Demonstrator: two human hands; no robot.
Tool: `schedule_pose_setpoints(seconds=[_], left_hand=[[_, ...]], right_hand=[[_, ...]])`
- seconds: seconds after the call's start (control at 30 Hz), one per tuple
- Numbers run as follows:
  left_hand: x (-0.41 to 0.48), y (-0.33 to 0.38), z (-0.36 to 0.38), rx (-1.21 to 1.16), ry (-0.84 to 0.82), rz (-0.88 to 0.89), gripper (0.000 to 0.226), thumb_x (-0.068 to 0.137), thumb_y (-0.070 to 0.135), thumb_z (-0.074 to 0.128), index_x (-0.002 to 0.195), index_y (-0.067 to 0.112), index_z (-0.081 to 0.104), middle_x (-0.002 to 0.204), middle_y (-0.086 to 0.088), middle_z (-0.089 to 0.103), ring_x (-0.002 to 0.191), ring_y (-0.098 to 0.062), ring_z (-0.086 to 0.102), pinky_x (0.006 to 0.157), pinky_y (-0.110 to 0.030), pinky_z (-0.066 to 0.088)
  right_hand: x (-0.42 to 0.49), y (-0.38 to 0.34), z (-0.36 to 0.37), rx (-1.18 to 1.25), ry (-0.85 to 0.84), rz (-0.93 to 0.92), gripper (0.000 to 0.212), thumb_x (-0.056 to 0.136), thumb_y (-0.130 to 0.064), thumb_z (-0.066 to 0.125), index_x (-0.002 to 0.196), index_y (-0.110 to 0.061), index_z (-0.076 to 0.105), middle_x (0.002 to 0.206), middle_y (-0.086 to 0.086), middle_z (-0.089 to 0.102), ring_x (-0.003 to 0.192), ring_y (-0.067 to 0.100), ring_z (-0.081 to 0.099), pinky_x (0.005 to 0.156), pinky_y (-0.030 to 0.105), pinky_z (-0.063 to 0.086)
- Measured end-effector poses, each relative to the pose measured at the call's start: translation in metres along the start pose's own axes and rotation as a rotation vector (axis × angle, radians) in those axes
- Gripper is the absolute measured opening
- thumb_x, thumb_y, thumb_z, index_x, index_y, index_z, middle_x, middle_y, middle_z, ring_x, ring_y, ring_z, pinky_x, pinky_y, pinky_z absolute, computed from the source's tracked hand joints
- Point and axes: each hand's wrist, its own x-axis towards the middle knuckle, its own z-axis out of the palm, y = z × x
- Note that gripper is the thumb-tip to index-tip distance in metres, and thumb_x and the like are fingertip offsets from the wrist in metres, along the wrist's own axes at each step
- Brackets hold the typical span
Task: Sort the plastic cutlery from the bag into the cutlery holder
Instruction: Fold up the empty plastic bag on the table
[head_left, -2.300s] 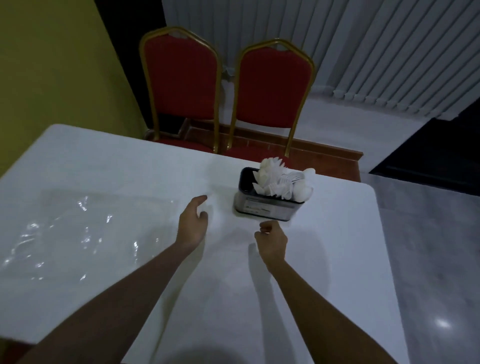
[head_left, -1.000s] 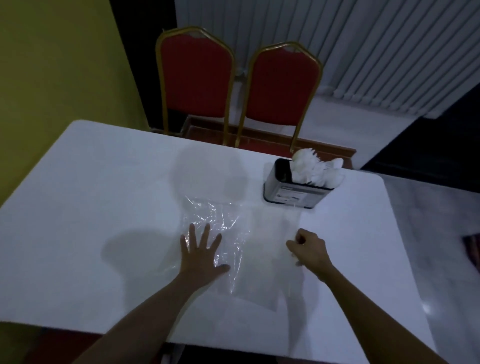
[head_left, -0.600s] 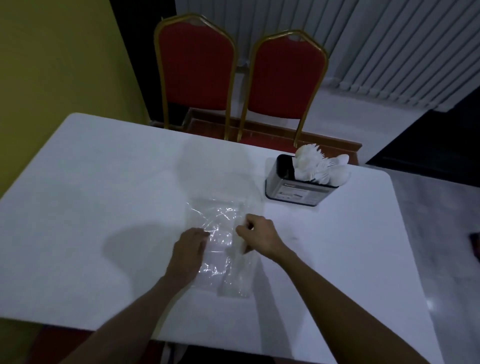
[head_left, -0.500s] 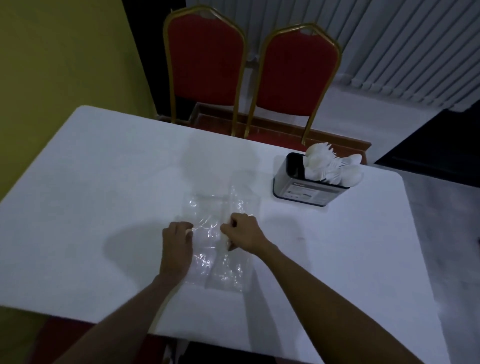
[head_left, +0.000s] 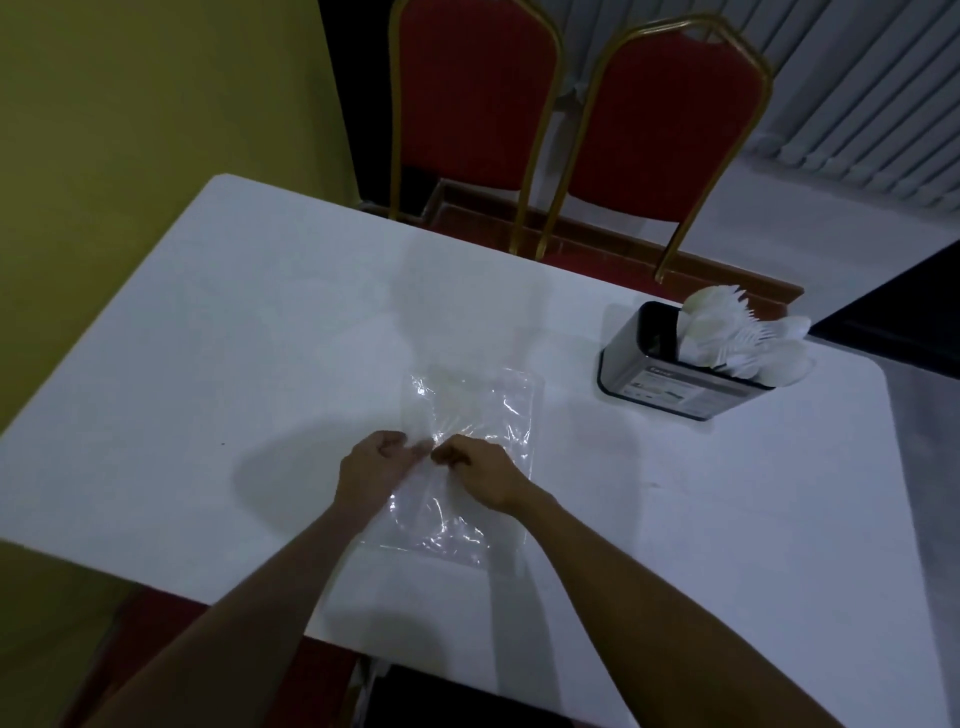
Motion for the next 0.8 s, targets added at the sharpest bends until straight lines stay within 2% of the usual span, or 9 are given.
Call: schedule_pose_setpoints(seconds=[0.1,0.17,0.2,0.3,0.4,0.5,0.57,0.63,0.8], left_hand=[[-0.001,-0.003,0.001,0.086,-0.035,0.047,0.041,0.065,0.017,0.083,0.099,0.023,0.062,0.083,0.007,0.066,0.076,-0.009,0.062,0.063,-0.013,0.045],[-0.003,-0.004,0.004,0.084,-0.003,0.075,0.04,0.066,0.01,0.08,0.1,0.023,0.063,0.078,0.008,0.065,0.073,-0.009,0.061,0.062,-0.011,0.043],[-0.003,-0.005,0.005,0.087,0.004,0.084,0.039,0.067,0.009,0.08,0.099,0.023,0.063,0.077,0.01,0.064,0.071,-0.006,0.06,0.062,-0.01,0.042],[-0.003,-0.009,0.007,0.035,-0.016,0.06,0.039,0.069,0.007,0.078,0.101,0.021,0.062,0.08,0.006,0.064,0.072,-0.007,0.059,0.068,-0.015,0.046],[-0.004,-0.007,0.005,-0.017,-0.085,0.007,0.049,0.068,0.006,0.079,0.112,0.015,0.06,0.089,-0.005,0.066,0.079,-0.019,0.061,0.08,-0.034,0.052],[-0.016,0.007,0.01,-0.026,-0.23,-0.024,0.032,0.071,-0.004,0.069,0.098,0.012,0.063,0.071,-0.003,0.059,0.06,-0.017,0.048,0.058,-0.027,0.044],[-0.025,0.013,0.018,0.015,-0.296,-0.003,0.016,0.075,0.002,0.069,0.075,0.017,0.063,0.072,0.0,0.058,0.056,-0.014,0.042,0.054,-0.023,0.038],[-0.037,0.022,0.033,0.049,-0.318,0.043,0.027,0.078,0.015,0.072,0.057,0.025,0.058,0.076,0.002,0.059,0.059,-0.014,0.046,0.056,-0.023,0.04],[-0.078,0.059,0.105,0.249,-0.48,0.299,0.007,0.082,0.022,0.065,0.078,0.027,0.062,0.087,0.001,0.066,0.073,-0.016,0.059,0.072,-0.032,0.052]], right_hand=[[-0.007,0.014,-0.002,-0.069,0.311,0.062,0.029,0.087,0.002,0.05,0.107,-0.011,0.067,0.11,0.008,0.067,0.105,0.023,0.06,0.095,0.036,0.049],[-0.018,0.02,-0.004,-0.135,0.612,0.266,0.022,0.088,-0.012,0.058,0.111,-0.012,0.056,0.113,0.008,0.056,0.107,0.026,0.052,0.088,0.041,0.049],[-0.023,0.022,-0.006,-0.095,0.685,0.362,0.029,0.089,-0.019,0.061,0.114,-0.011,0.05,0.115,0.009,0.052,0.108,0.028,0.049,0.086,0.039,0.047],[-0.026,0.031,-0.01,0.191,0.618,0.481,0.053,0.085,-0.026,0.071,0.121,-0.003,0.04,0.12,0.015,0.049,0.111,0.034,0.051,0.085,0.036,0.043],[-0.03,0.033,-0.023,0.448,0.565,0.525,0.046,0.079,-0.021,0.078,0.112,-0.005,0.05,0.102,0.009,0.056,0.097,0.028,0.058,0.084,0.035,0.05],[-0.05,0.042,-0.04,0.46,0.482,0.513,0.022,0.074,-0.016,0.08,0.09,-0.007,0.069,0.084,0.007,0.063,0.074,0.019,0.06,0.067,0.028,0.05],[-0.061,0.046,-0.049,0.42,0.415,0.5,0.014,0.072,-0.015,0.079,0.078,-0.009,0.068,0.079,0.006,0.064,0.064,0.013,0.057,0.06,0.027,0.051],[-0.078,0.051,-0.061,0.417,0.373,0.502,0.017,0.073,-0.014,0.077,0.077,-0.01,0.061,0.075,0.005,0.061,0.063,0.012,0.056,0.052,0.023,0.049],[-0.149,0.078,-0.106,0.409,0.451,0.531,0.017,0.075,-0.011,0.069,0.085,-0.006,0.055,0.076,0.005,0.055,0.064,0.015,0.053,0.046,0.022,0.048]])
